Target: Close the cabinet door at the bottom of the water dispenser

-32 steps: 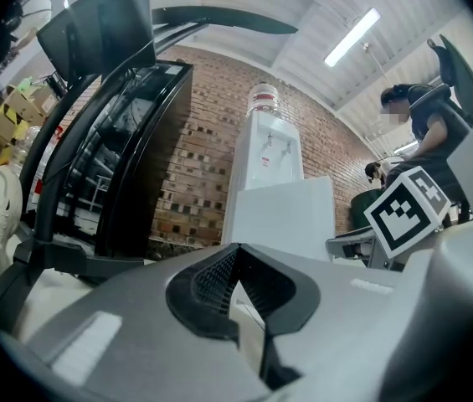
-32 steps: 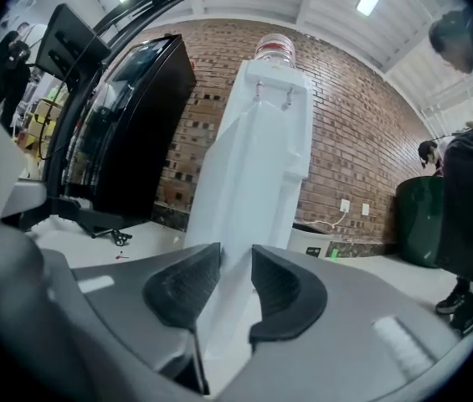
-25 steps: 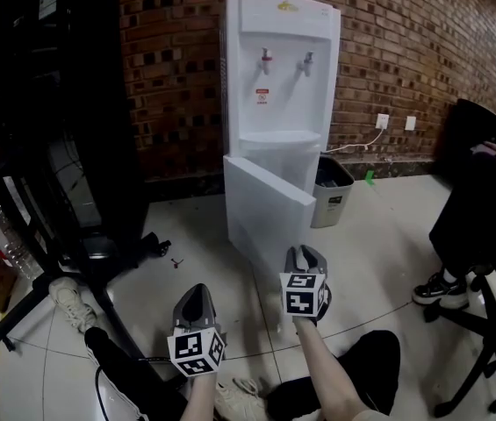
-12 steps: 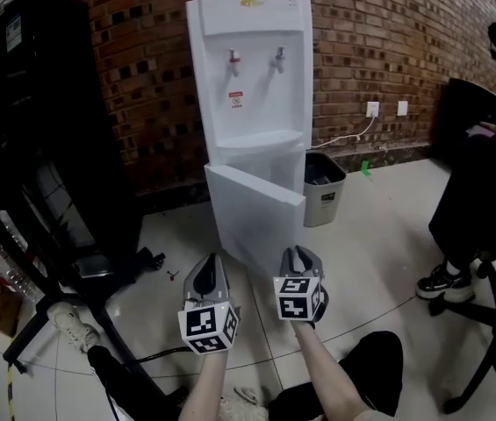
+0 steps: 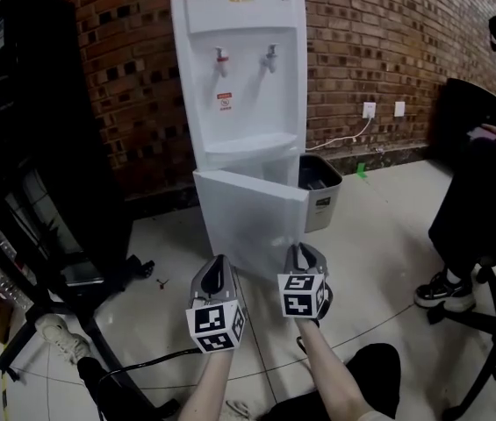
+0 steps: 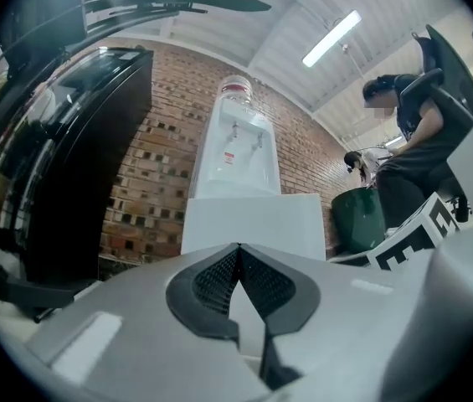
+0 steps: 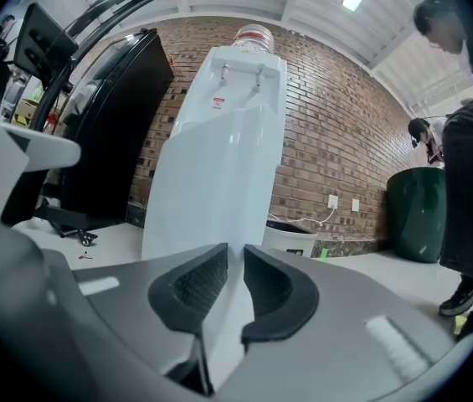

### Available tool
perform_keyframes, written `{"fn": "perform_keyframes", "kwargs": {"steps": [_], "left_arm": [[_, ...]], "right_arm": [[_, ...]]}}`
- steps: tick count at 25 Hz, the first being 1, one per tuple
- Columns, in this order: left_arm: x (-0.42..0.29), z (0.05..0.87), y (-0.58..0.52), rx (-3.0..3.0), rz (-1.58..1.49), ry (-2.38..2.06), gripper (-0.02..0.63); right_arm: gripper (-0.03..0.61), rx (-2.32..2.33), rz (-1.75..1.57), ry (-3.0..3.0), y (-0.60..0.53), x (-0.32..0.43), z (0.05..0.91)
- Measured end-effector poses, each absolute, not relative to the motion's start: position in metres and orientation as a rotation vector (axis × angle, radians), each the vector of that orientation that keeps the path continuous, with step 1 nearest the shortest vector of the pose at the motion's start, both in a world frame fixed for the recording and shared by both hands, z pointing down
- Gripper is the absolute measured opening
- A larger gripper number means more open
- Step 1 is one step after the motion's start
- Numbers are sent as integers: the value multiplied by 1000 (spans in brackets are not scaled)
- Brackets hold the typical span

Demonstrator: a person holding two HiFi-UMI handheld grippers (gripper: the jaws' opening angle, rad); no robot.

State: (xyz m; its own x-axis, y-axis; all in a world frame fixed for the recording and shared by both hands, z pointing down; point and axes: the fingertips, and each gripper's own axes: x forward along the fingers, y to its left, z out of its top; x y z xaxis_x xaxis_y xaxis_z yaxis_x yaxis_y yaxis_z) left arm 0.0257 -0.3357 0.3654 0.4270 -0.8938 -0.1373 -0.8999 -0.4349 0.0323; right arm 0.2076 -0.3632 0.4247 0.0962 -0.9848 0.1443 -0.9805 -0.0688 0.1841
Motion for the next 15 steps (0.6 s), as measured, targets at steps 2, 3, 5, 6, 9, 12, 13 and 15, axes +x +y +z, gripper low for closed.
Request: {"fn": "perform_keyframes", "kwargs": {"steps": [2, 3, 5, 6, 9, 12, 13, 15], "left_arm": [[31, 369, -343, -2621, 201, 1648, 11], [33, 372, -348, -2622, 199, 1655, 11], [39, 378, -356, -2615, 190, 1665, 11], [44, 381, -360, -2611, 179, 1661, 11], [56, 393, -376, -2620, 167, 1661, 11], [57, 401, -389, -2626, 177, 1703, 11], [59, 403, -392, -2625, 177, 1706, 12], [67, 406, -397, -2631, 171, 1691, 12]], "right_arm": [[60, 2153, -36, -1956, -371, 216, 424], [58, 2159, -41, -1953, -375, 221, 424], [57, 2172, -42, -1968, -385, 231, 424], [57, 2182, -35, -1981, -388, 236, 426], [55, 2182, -22, -1999, -401, 251, 430], [52, 2142, -32, -2024, -420, 254, 426], [51, 2135, -35, -2028, -425, 256, 424], [49, 2136, -38, -2023, -435, 262, 423]]}}
